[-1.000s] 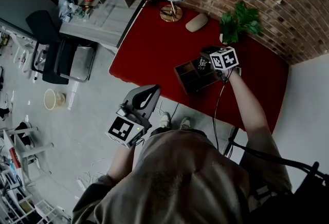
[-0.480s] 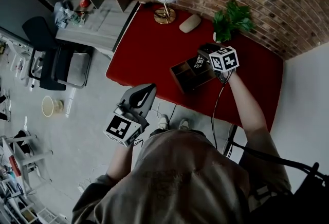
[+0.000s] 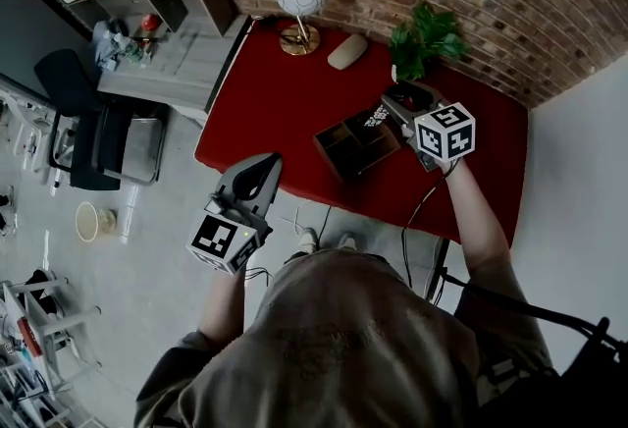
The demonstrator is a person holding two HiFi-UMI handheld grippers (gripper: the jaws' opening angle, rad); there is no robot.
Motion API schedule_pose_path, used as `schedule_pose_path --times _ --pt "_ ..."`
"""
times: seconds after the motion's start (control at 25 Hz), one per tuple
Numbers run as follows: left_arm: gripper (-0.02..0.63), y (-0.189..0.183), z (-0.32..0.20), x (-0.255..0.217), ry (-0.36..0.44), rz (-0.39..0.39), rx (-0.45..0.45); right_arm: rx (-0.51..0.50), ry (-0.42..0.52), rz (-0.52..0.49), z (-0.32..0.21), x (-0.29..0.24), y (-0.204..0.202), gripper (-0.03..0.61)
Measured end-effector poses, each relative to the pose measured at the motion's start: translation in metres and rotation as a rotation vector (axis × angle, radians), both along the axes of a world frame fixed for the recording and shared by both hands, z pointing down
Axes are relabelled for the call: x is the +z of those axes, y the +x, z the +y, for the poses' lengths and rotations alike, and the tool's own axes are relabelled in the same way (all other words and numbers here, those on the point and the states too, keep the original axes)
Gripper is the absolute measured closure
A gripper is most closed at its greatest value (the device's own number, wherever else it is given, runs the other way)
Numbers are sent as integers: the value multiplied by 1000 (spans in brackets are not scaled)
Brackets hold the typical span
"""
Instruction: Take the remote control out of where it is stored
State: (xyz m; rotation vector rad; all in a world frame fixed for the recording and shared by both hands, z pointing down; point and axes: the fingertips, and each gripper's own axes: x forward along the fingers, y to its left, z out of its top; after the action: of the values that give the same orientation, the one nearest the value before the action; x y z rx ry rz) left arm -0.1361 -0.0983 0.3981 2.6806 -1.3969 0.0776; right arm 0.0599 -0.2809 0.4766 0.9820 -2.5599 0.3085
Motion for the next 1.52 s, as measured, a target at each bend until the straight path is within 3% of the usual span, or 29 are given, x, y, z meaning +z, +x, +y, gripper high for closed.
schedule_pose_path --times 0.52,0.84,1.08,1.52 --pt "603 0 -16 -31 100 -50 -5 100 389 -158 85 -159 38 354" --pt "603 6 -17 -72 192 -55 -29 190 544 -200 136 -206 68 359" --pt "603 9 -15 -88 238 -81 -36 234 579 -185 154 -212 81 360" --pt "603 16 -19 -87 235 -103 -29 274 529 -157 144 -187 93 364"
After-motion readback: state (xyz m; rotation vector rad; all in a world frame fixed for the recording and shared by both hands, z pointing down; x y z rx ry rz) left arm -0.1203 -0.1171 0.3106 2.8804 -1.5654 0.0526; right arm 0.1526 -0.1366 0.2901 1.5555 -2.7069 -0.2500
